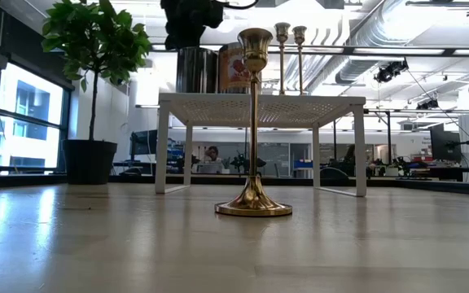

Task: Pick & Place candle stick holders
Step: Put the brown scented candle on the shelf

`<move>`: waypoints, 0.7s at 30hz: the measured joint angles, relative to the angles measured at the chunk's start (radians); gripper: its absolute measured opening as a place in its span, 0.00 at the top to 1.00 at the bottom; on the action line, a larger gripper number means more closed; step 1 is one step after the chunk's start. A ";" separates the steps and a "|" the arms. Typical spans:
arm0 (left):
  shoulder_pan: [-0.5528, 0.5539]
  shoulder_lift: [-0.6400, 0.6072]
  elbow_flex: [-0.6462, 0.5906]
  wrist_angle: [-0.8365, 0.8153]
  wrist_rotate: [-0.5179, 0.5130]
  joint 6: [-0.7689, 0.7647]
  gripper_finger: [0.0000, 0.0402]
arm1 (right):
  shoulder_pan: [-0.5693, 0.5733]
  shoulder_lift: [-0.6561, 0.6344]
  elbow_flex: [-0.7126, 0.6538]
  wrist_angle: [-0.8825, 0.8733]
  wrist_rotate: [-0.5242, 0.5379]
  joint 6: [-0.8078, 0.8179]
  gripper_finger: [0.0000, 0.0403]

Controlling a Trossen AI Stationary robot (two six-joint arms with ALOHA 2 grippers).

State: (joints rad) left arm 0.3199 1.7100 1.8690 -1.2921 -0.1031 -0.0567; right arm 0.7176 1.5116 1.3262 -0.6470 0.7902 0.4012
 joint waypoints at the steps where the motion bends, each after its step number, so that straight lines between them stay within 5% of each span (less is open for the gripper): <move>1: 0.000 0.000 0.000 0.003 0.007 -0.002 0.97 | 0.000 0.000 0.000 0.000 0.000 0.001 0.68; 12: 0.000 0.000 0.000 0.012 0.007 -0.030 0.96 | 0.000 0.000 0.000 0.000 -0.012 0.002 0.68; 21: 0.000 0.000 0.001 0.022 0.006 -0.053 0.79 | 0.000 0.000 0.000 0.000 -0.015 0.008 0.68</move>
State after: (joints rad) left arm 0.3202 1.7100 1.8698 -1.2697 -0.0971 -0.1101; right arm 0.7177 1.5116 1.3262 -0.6468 0.7753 0.4091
